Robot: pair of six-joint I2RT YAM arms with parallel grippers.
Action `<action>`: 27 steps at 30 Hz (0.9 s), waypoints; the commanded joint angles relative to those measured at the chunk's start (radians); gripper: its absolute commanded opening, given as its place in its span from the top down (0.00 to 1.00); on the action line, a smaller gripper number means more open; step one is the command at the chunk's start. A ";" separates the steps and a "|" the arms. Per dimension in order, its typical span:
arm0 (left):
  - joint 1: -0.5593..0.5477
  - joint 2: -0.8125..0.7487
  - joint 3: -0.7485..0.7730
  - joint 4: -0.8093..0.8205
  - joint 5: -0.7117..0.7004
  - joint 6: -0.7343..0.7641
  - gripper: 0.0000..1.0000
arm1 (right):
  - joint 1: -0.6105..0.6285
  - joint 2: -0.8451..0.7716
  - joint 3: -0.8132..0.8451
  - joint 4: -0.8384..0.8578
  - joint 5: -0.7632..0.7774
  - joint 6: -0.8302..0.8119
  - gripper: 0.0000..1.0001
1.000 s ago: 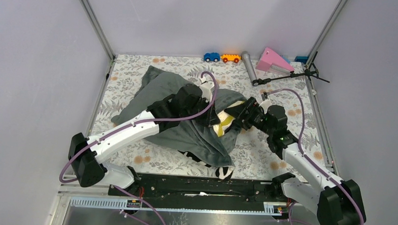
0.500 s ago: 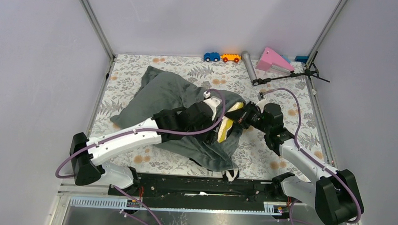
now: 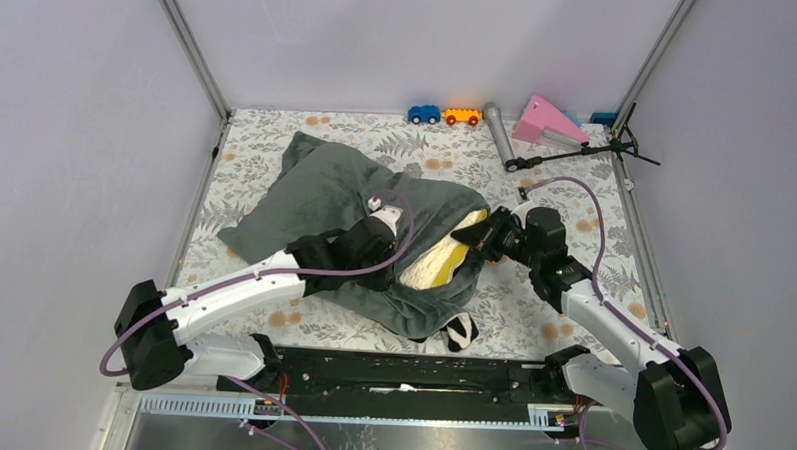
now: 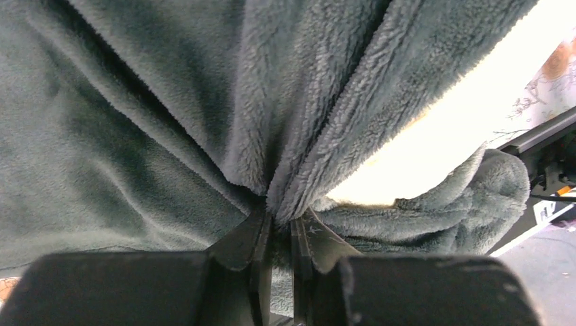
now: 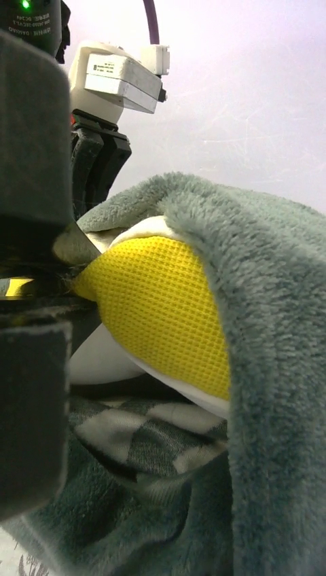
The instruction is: Remove the pillowcase from the pillow
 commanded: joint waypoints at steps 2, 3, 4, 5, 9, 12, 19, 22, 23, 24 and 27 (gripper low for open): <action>0.065 -0.105 -0.091 -0.032 -0.035 -0.015 0.89 | -0.006 -0.102 0.107 -0.041 0.146 -0.058 1.00; 0.079 -0.112 -0.110 -0.041 -0.045 -0.016 0.89 | -0.010 -0.113 0.119 -0.055 0.164 -0.065 1.00; 0.094 -0.118 -0.123 -0.050 -0.058 -0.019 0.89 | -0.013 -0.122 0.140 -0.074 0.182 -0.077 1.00; 0.107 -0.123 -0.136 -0.059 -0.075 -0.024 0.90 | -0.016 -0.132 0.157 -0.095 0.200 -0.089 1.00; 0.130 -0.154 -0.176 -0.088 -0.197 -0.081 0.94 | -0.020 -0.186 0.218 -0.176 0.296 -0.159 1.00; 0.132 -0.199 -0.172 -0.117 -0.301 -0.134 0.99 | -0.020 -0.251 0.226 -0.223 0.414 -0.206 1.00; 0.133 -0.311 -0.230 0.003 -0.328 -0.172 0.96 | -0.021 -0.340 0.144 -0.153 0.472 -0.195 1.00; 0.132 -0.330 -0.243 0.137 -0.115 -0.099 0.84 | -0.020 -0.257 0.155 -0.084 0.338 -0.177 1.00; 0.131 -0.334 -0.241 0.177 -0.041 -0.076 0.77 | -0.020 -0.220 0.160 -0.056 0.288 -0.169 1.00; 0.130 -0.339 -0.237 0.214 0.026 -0.059 0.69 | -0.019 -0.185 0.167 -0.027 0.240 -0.161 1.00; 0.126 -0.366 -0.220 0.292 0.193 -0.039 0.48 | -0.019 -0.070 0.195 0.034 0.114 -0.142 1.00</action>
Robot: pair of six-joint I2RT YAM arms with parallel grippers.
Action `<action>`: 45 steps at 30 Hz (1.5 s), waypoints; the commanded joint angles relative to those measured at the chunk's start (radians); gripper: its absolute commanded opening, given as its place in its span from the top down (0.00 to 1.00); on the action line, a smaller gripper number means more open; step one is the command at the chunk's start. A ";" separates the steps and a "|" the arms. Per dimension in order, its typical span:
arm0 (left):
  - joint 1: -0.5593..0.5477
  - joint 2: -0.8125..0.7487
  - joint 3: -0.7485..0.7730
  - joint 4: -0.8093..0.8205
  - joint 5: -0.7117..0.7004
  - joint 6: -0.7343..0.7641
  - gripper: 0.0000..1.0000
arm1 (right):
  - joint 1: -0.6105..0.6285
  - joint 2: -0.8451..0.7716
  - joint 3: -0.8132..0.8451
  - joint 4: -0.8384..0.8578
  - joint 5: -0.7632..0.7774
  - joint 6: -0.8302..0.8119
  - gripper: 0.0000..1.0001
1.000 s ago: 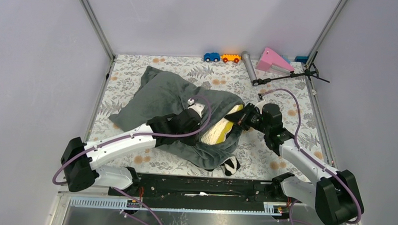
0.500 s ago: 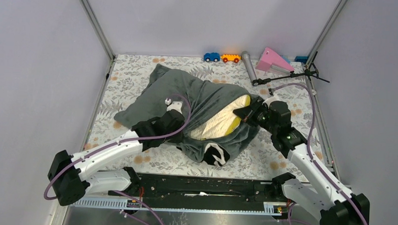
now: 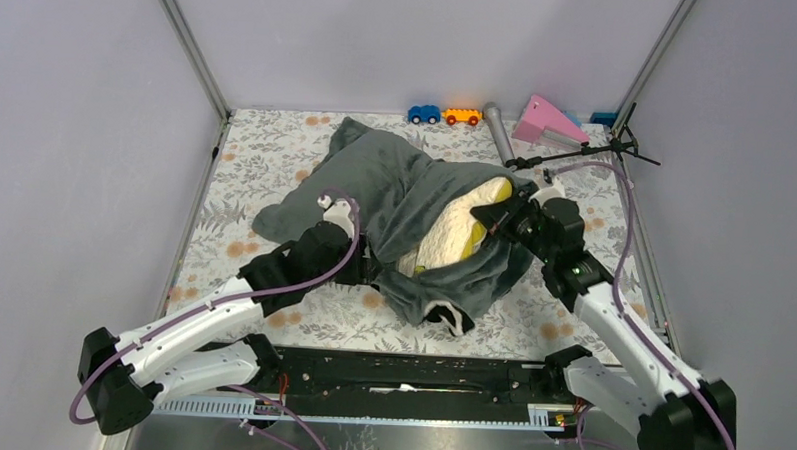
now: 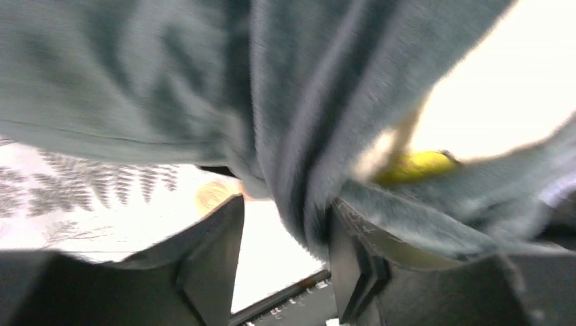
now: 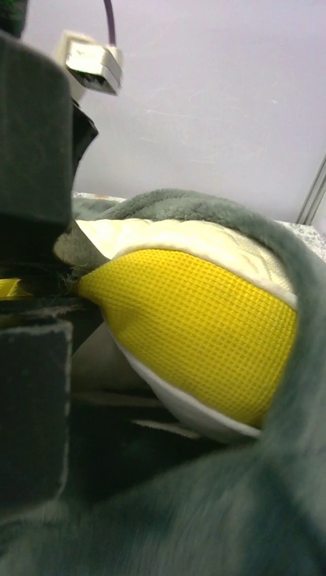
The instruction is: Remove the pillowcase from the pillow
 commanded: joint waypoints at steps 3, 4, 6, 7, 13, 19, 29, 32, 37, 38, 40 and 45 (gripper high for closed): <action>-0.027 -0.081 0.019 0.209 0.338 0.063 0.26 | -0.011 0.184 0.086 0.271 -0.197 0.050 1.00; -0.047 -0.087 0.019 0.226 0.349 0.055 0.20 | -0.012 0.202 0.088 0.286 -0.206 0.055 1.00; -0.100 -0.092 0.010 0.263 0.338 0.012 0.15 | -0.012 0.229 0.086 0.314 -0.211 0.066 1.00; -0.128 -0.086 -0.001 0.287 0.324 -0.003 0.13 | -0.012 0.236 0.086 0.325 -0.210 0.068 1.00; -0.254 -0.032 -0.074 0.245 0.057 -0.228 0.11 | -0.012 0.254 0.110 0.341 -0.190 0.067 1.00; -0.320 0.039 -0.139 0.263 -0.032 -0.357 0.07 | -0.011 0.243 0.117 0.315 -0.153 0.060 1.00; -0.321 0.073 -0.297 0.529 0.023 -0.493 0.06 | -0.011 0.226 0.100 0.320 -0.137 0.067 1.00; -0.321 0.045 -0.397 0.831 0.081 -0.500 0.07 | -0.011 0.221 0.095 0.320 -0.130 0.068 1.00; -0.320 0.143 -0.327 0.891 0.150 -0.440 0.04 | -0.011 0.233 0.093 0.324 -0.137 0.073 1.00; -0.319 0.161 -0.319 0.877 0.148 -0.445 0.07 | -0.012 0.233 0.094 0.325 -0.137 0.073 1.00; -0.310 0.177 -0.342 0.876 0.124 -0.472 0.34 | -0.011 0.230 0.097 0.325 -0.138 0.073 1.00; -0.203 0.175 -0.467 0.928 0.131 -0.508 0.95 | -0.011 0.201 0.146 0.230 -0.106 0.059 1.00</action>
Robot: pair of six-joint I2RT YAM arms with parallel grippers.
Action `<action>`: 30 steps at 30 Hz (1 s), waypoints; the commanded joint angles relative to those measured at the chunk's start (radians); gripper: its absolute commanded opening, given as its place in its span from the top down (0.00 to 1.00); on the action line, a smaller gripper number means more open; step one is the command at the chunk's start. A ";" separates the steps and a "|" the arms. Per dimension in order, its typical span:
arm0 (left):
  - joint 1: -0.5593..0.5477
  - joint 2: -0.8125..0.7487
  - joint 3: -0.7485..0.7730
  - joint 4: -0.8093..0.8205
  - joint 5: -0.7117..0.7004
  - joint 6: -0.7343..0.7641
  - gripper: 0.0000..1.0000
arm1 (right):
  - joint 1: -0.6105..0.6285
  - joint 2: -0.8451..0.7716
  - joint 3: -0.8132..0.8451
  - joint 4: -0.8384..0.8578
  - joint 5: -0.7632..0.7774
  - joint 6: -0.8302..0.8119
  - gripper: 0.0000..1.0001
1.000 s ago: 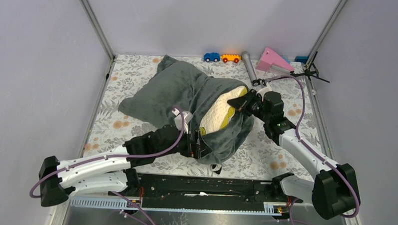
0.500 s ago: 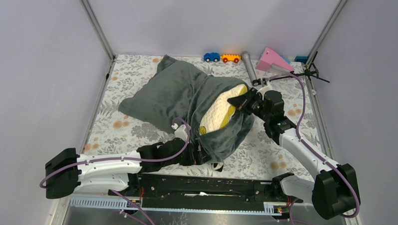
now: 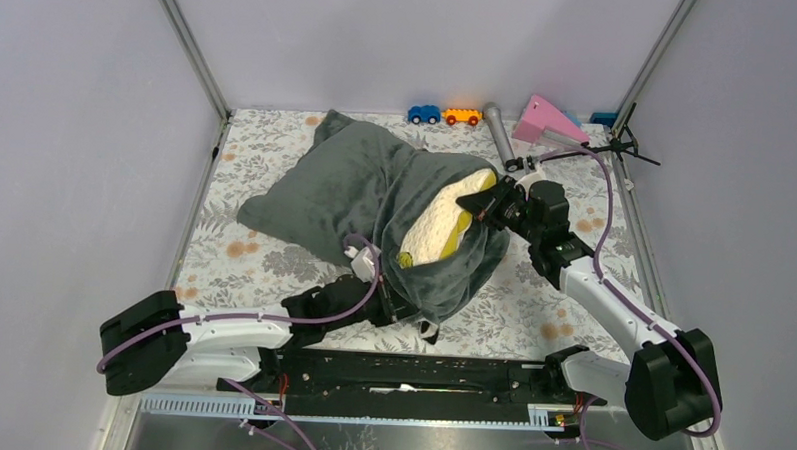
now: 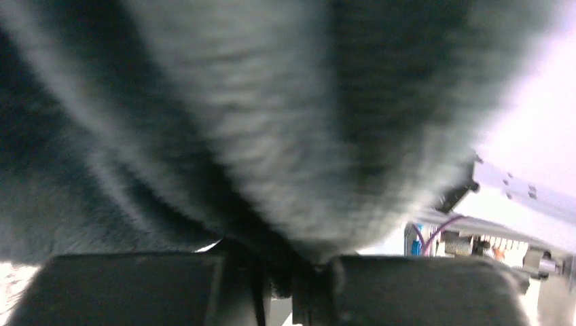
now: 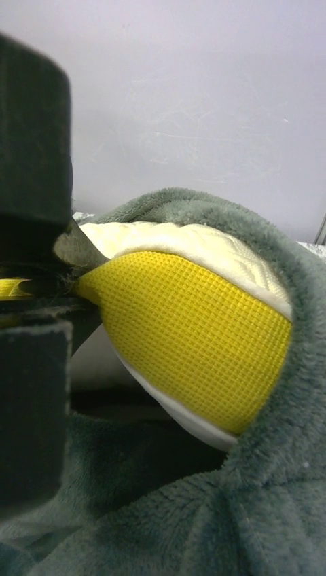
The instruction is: Remove the pillowcase from the pillow
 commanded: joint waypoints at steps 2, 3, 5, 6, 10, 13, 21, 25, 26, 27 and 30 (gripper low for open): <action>0.081 -0.007 -0.046 -0.010 -0.032 0.019 1.00 | 0.004 -0.077 0.145 -0.064 0.095 -0.021 1.00; 0.082 -0.010 -0.029 -0.078 -0.065 0.041 1.00 | 0.001 -0.085 0.171 -0.101 0.122 -0.030 1.00; 0.085 -0.009 -0.002 -0.191 -0.127 0.085 1.00 | -0.006 -0.097 0.218 -0.166 0.161 -0.040 1.00; 0.088 -0.005 0.010 -0.239 -0.159 0.103 1.00 | -0.011 -0.099 0.242 -0.189 0.171 -0.040 1.00; 0.108 0.020 0.017 -0.358 -0.270 0.147 1.00 | -0.028 -0.094 0.299 -0.229 0.162 -0.014 1.00; 0.145 0.027 0.000 -0.386 -0.288 0.162 1.00 | -0.046 -0.087 0.316 -0.230 0.130 0.010 1.00; 0.376 -0.076 -0.113 -0.370 -0.183 0.166 1.00 | -0.185 -0.118 0.349 -0.287 0.104 0.028 1.00; 0.451 -0.111 -0.124 -0.394 -0.172 0.182 1.00 | -0.254 -0.145 0.340 -0.330 0.080 0.037 1.00; 0.460 -0.115 -0.118 -0.420 -0.187 0.183 1.00 | -0.266 -0.149 0.337 -0.333 0.077 0.040 1.00; 0.469 -0.123 -0.109 -0.443 -0.215 0.178 1.00 | -0.278 -0.151 0.338 -0.342 0.074 0.042 1.00; 0.509 -0.152 -0.102 -0.500 -0.281 0.147 1.00 | -0.318 -0.151 0.348 -0.378 0.064 0.037 1.00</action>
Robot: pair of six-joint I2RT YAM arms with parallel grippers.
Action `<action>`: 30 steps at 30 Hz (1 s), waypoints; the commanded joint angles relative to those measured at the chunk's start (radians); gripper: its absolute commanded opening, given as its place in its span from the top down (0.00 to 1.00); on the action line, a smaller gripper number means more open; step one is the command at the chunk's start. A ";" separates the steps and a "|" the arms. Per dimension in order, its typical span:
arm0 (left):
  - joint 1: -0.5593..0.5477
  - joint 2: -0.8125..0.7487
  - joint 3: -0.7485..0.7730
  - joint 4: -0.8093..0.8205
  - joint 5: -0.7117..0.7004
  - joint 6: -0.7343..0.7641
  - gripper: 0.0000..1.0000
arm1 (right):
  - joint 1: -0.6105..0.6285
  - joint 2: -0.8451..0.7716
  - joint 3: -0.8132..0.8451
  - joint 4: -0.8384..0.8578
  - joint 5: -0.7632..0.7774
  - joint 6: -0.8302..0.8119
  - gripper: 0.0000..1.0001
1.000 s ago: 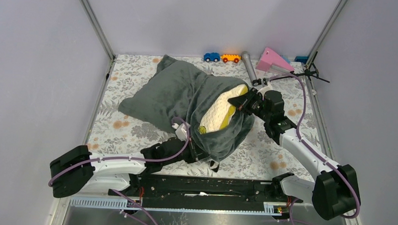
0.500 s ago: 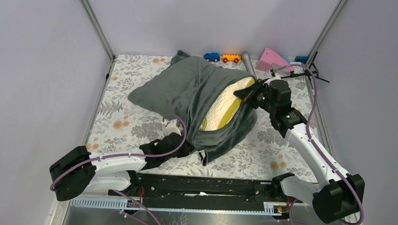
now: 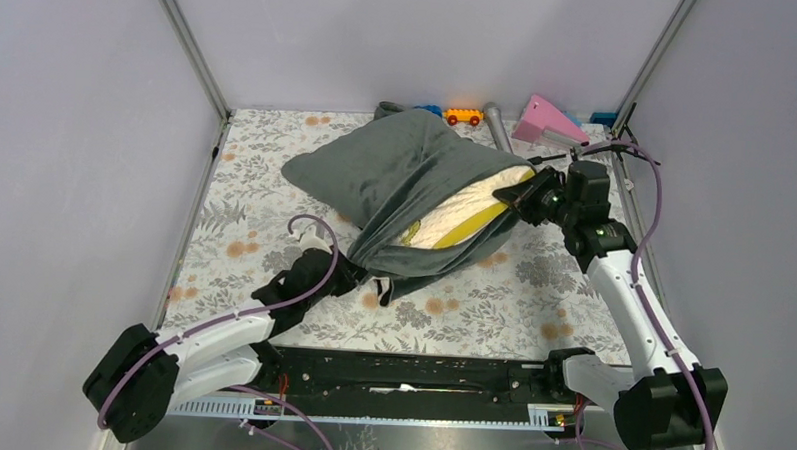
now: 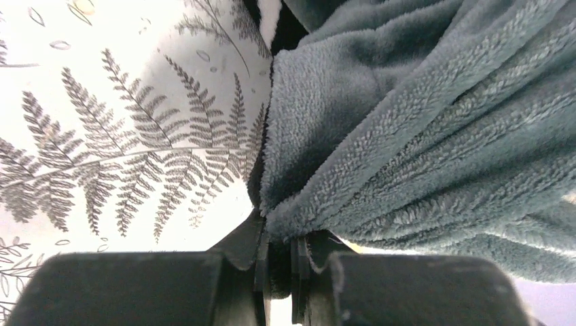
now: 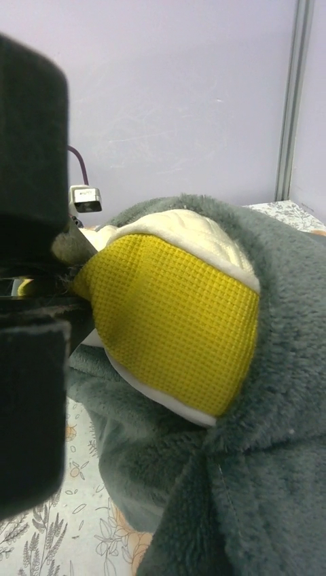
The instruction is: Remove the pillowcase from the pillow
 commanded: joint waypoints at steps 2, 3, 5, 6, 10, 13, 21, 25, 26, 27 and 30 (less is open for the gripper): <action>0.128 -0.038 -0.043 -0.269 -0.193 -0.019 1.00 | -0.141 -0.078 0.124 0.098 0.090 0.014 1.00; 0.152 -0.047 -0.050 -0.268 -0.192 -0.029 1.00 | -0.171 -0.080 0.124 0.083 0.090 0.014 1.00; 0.203 -0.057 -0.059 -0.267 -0.185 -0.052 1.00 | -0.196 -0.091 0.113 0.077 0.090 0.013 1.00; 0.230 -0.057 -0.061 -0.269 -0.180 -0.059 1.00 | -0.200 -0.095 0.108 0.079 0.093 0.012 1.00; 0.319 -0.060 -0.057 -0.276 -0.162 -0.064 1.00 | -0.200 -0.101 0.071 0.126 0.058 -0.002 1.00; 0.326 -0.081 -0.011 -0.334 -0.201 -0.040 1.00 | -0.200 -0.094 0.037 0.173 -0.006 -0.034 1.00; 0.326 -0.213 0.123 -0.358 0.028 0.223 0.62 | -0.200 -0.060 -0.049 0.319 -0.130 -0.038 1.00; 0.323 -0.282 0.211 -0.370 0.172 0.273 0.30 | -0.198 -0.008 -0.090 0.397 -0.226 0.009 1.00; 0.322 -0.306 0.229 -0.383 0.185 0.282 0.27 | -0.198 -0.003 -0.100 0.414 -0.238 0.017 1.00; 0.320 -0.324 0.251 -0.393 0.190 0.293 0.25 | -0.198 -0.002 -0.108 0.424 -0.243 0.021 1.00; 0.310 -0.344 0.324 -0.425 0.223 0.323 0.22 | -0.192 -0.007 -0.119 0.431 -0.242 0.014 1.00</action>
